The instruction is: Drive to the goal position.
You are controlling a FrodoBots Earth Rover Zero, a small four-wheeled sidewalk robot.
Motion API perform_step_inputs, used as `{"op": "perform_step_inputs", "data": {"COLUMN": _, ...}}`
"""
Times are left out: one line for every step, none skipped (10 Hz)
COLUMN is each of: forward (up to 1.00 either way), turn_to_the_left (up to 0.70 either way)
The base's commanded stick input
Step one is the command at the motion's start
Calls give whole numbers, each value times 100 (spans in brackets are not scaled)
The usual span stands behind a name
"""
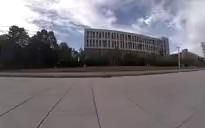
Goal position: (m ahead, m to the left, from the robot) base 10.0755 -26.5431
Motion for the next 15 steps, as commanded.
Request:
{"op": "perform_step_inputs", "data": {"forward": 70, "turn_to_the_left": 0}}
{"op": "perform_step_inputs", "data": {"forward": 70, "turn_to_the_left": 0}}
{"op": "perform_step_inputs", "data": {"forward": 70, "turn_to_the_left": 0}}
{"op": "perform_step_inputs", "data": {"forward": 70, "turn_to_the_left": 0}}
{"op": "perform_step_inputs", "data": {"forward": 70, "turn_to_the_left": 0}}
{"op": "perform_step_inputs", "data": {"forward": 70, "turn_to_the_left": 0}}
{"op": "perform_step_inputs", "data": {"forward": 70, "turn_to_the_left": 0}}
{"op": "perform_step_inputs", "data": {"forward": 70, "turn_to_the_left": 0}}
{"op": "perform_step_inputs", "data": {"forward": 70, "turn_to_the_left": 0}}
{"op": "perform_step_inputs", "data": {"forward": 70, "turn_to_the_left": 0}}
{"op": "perform_step_inputs", "data": {"forward": 70, "turn_to_the_left": 0}}
{"op": "perform_step_inputs", "data": {"forward": 70, "turn_to_the_left": 0}}
{"op": "perform_step_inputs", "data": {"forward": 70, "turn_to_the_left": 0}}
{"op": "perform_step_inputs", "data": {"forward": 70, "turn_to_the_left": 0}}
{"op": "perform_step_inputs", "data": {"forward": 70, "turn_to_the_left": 0}}
